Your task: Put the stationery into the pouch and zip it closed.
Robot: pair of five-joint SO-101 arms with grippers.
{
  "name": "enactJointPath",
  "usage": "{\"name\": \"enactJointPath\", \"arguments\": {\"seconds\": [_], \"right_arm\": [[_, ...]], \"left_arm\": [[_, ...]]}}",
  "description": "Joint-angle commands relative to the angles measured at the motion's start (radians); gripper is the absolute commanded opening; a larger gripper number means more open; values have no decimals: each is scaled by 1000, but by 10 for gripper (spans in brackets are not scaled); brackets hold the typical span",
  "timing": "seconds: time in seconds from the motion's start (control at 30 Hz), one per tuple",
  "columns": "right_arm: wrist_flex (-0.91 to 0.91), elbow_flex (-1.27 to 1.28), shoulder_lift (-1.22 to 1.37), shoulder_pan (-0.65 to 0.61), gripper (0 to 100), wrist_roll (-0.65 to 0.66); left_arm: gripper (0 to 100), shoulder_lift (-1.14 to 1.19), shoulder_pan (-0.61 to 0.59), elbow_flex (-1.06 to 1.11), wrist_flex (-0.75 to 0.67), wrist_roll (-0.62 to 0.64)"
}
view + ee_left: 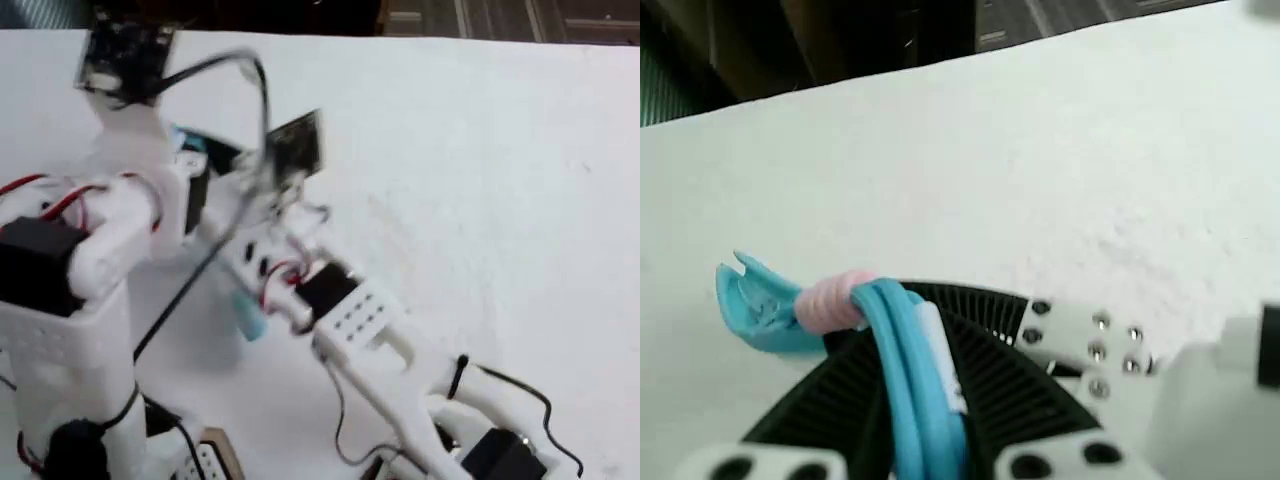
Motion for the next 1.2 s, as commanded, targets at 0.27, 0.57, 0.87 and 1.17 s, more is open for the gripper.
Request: {"name": "enactJointPath", "arguments": {"seconds": [0.27, 0.57, 0.87, 1.17], "right_arm": [[-22, 5, 99, -38, 18, -2], [-70, -17, 182, -38, 18, -2], [-73, -38, 185, 2, 18, -6], [-67, -164, 352, -2, 18, -9]], "left_arm": [[24, 64, 107, -203, 5, -8], [24, 26, 37, -222, 12, -8], [24, -81, -25, -203, 18, -14], [24, -238, -20, -65, 18, -8]]}}
